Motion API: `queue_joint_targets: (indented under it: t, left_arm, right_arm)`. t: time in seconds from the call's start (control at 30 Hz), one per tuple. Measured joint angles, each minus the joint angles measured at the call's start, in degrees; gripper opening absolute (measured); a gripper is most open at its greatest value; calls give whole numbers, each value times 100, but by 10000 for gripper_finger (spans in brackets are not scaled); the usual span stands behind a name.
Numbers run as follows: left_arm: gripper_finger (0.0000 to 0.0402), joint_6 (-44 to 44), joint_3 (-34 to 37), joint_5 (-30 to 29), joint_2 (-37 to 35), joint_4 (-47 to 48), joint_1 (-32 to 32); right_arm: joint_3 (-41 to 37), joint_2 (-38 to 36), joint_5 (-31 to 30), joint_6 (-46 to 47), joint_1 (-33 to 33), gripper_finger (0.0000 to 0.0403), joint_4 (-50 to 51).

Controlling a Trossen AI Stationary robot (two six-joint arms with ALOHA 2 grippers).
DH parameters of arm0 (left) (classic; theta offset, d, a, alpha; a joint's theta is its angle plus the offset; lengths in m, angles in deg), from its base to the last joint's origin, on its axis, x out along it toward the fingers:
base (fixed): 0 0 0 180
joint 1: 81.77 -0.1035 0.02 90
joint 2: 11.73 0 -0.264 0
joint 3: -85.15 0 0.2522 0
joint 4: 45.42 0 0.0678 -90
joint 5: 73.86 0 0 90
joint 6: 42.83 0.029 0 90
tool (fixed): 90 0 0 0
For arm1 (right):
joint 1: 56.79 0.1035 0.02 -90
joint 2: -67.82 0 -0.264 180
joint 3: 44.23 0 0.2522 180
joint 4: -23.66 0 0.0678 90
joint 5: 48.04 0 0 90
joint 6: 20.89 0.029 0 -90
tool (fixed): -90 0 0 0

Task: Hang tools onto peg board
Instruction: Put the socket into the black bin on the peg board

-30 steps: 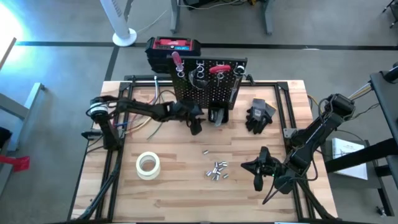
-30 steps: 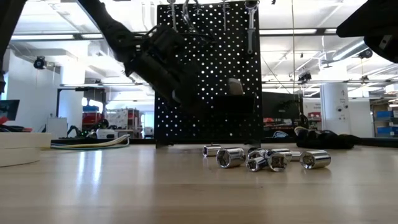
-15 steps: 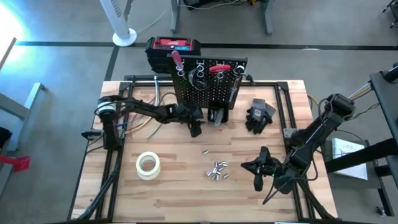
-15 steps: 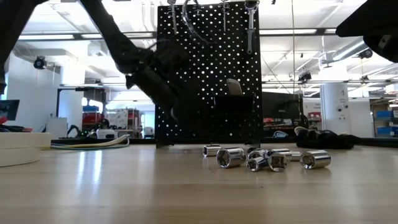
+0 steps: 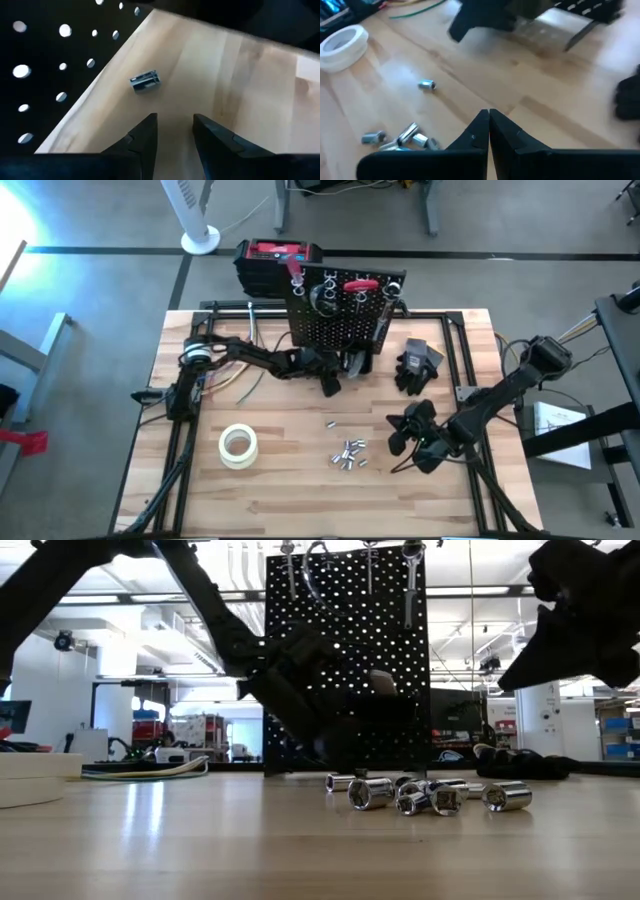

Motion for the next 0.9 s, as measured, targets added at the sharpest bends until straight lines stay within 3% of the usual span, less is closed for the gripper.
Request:
queue_joint_targets:
  t: [0.13, 0.63, 0.9]
  left_arm:
    - [117, -7, -237, -128, 147, 128, 31]
    - [116, 13, -92, -177, -185, 637, 370]
    - [116, -189, 602, -44, -896, 1048, 986]
  right_arm:
    - [0, 181, 62, -23, 72, 2, -284]
    - [-7, 400, 169, -33, 138, 2, -310]
    - [-7, 400, 177, -12, 257, 2, -337]
